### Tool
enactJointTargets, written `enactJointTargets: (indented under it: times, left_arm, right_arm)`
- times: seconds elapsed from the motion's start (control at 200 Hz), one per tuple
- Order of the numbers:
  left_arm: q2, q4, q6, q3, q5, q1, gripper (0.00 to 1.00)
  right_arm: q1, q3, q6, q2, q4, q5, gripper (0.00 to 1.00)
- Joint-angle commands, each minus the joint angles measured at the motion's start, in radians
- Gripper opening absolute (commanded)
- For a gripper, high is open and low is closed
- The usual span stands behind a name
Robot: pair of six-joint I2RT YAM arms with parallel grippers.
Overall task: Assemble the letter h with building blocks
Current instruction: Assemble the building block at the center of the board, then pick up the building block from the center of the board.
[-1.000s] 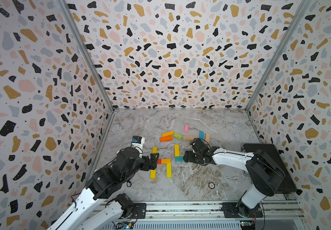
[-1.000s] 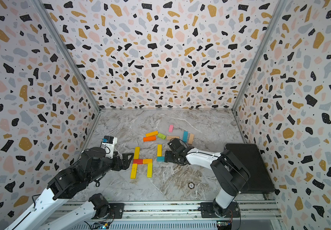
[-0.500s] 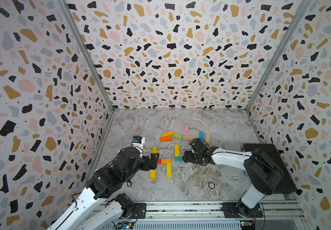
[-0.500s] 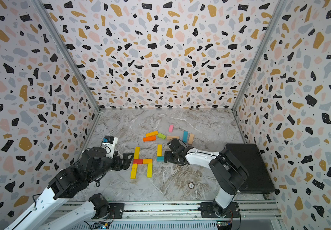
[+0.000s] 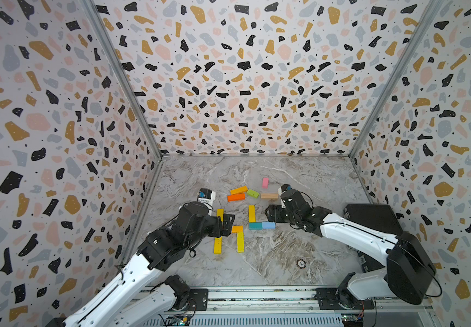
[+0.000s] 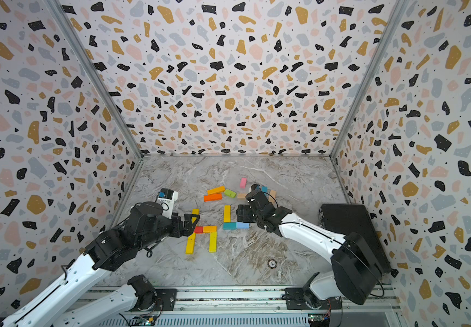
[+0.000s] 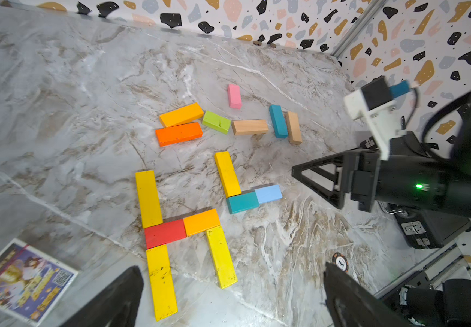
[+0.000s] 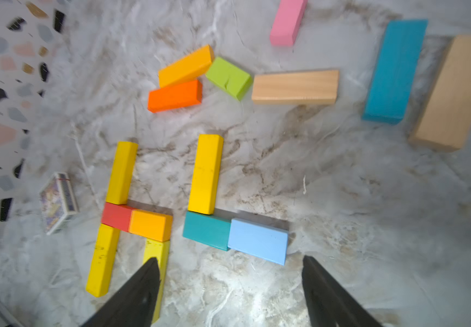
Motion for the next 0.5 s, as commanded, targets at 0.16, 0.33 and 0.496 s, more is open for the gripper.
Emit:
enactJointTargets:
  times: [0.16, 0.33, 0.496]
  left_arm:
    - [0.425, 0.301, -0.101, 0.108, 0.174, 0.06, 0.94]
    - [0.732, 0.393, -0.103, 0.265, 0.205, 0.068, 0.89]
    - [1.037, 0.321, -0.002, 0.521, 0.221, 0.041, 0.91]
  right_arm:
    - [-0.025, -0.111, -0.018, -0.076, -0.071, -0.026, 0.77]
    - [-0.035, -0.187, -0.014, -0.149, -0.075, -0.039, 0.77]
    - [-0.054, -0.229, -0.045, -0.251, -0.15, 0.028, 0.78]
